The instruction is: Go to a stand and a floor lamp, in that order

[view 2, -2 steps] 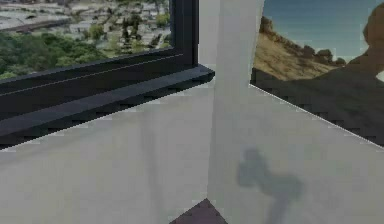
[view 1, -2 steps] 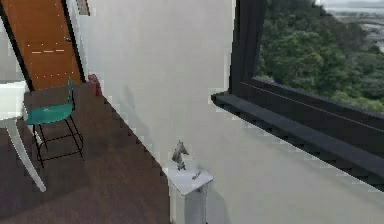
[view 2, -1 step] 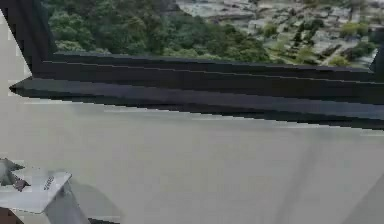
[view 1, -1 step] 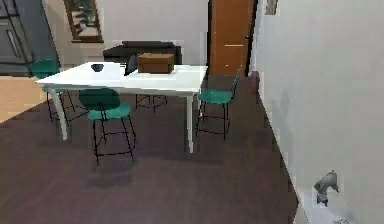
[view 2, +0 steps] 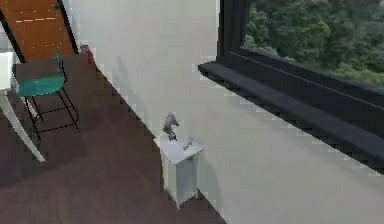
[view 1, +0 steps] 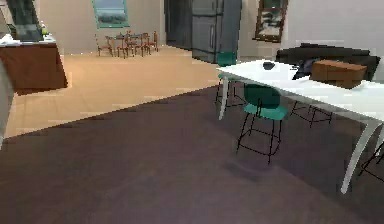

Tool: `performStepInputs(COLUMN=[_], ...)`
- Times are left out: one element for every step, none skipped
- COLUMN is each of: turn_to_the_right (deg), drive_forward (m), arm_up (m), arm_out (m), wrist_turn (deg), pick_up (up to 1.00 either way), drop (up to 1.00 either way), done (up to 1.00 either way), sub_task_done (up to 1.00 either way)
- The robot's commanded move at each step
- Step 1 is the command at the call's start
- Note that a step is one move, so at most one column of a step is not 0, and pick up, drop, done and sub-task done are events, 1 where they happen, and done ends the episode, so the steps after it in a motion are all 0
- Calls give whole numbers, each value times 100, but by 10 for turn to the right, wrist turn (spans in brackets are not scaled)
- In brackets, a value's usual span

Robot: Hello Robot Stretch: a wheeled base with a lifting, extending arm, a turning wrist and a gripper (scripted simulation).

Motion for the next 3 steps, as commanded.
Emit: performStepInputs(turn_to_the_right=[-390, 0, -30], drive_forward=[0, 100, 0], arm_up=[0, 0, 0], arm_out=[0, 0, 0], wrist_turn=[0, 0, 0], pick_up=[0, 0, 0], drop=[0, 0, 0], done=[0, 0, 0], sub_task_done=[0, 0, 0])
